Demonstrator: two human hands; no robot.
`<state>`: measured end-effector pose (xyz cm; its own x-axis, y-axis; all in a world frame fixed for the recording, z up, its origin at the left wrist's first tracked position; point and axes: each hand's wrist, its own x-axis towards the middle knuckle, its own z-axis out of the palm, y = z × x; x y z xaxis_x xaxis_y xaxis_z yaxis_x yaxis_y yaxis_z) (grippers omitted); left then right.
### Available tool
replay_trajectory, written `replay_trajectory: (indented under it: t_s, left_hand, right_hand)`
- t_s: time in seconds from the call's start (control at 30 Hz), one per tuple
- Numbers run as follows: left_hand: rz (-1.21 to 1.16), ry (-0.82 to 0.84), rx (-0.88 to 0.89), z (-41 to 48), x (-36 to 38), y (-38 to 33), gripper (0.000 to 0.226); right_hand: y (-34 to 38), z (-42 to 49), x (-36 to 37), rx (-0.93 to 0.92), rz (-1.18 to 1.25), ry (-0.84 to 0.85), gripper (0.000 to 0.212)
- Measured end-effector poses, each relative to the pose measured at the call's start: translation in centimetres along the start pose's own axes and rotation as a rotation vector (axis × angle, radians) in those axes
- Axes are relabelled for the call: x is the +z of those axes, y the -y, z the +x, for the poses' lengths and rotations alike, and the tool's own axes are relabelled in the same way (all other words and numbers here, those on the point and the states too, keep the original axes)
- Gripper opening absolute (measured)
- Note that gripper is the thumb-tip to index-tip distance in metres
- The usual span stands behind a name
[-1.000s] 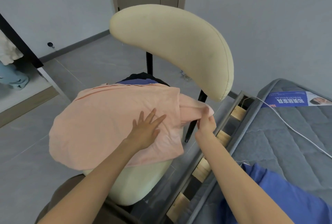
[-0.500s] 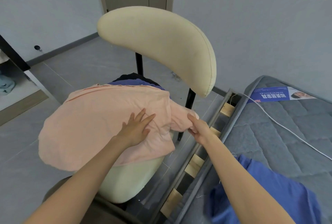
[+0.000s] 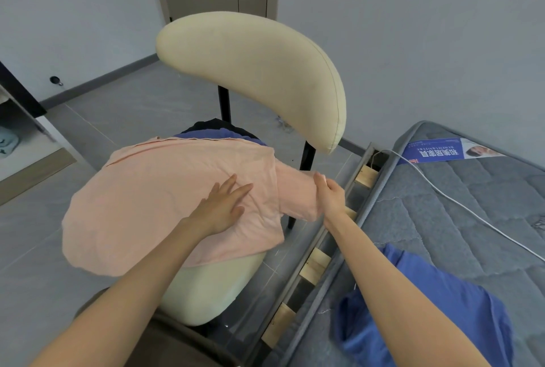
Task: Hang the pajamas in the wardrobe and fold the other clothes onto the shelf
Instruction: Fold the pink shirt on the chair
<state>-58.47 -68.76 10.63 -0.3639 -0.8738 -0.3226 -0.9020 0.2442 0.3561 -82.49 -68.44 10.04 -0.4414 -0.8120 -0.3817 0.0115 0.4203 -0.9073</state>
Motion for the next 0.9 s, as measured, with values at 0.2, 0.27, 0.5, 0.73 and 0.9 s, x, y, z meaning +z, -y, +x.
replay_trajectory:
  t_s: [0.2,0.27,0.5,0.73,0.9]
  left_hand:
    - [-0.015,-0.014,0.016,-0.7,-0.2,0.2,0.055]
    - [-0.035,-0.02,0.011,-1.1,-0.4,0.4,0.055]
    - [-0.078,-0.088,-0.011,-3.0,-1.7,2.3,0.053]
    - [-0.205,-0.16,-0.059,-5.1,-3.0,5.7,0.055]
    - [-0.277,-0.214,-0.149,-5.0,-3.0,6.3,0.049]
  right_hand:
    - [0.0,-1.4,0.1,-0.272,-0.059,-0.036,0.031]
    - [0.2,-1.8,0.8,-0.33,-0.097,-0.07,0.032]
    - [2.3,-4.1,6.0,-0.332,0.047,-0.014,0.041]
    - [6.3,-5.3,11.6,-0.019,-0.106,0.5,0.026]
    - [4.5,-4.4,10.9,-0.307,-0.048,0.172,0.031]
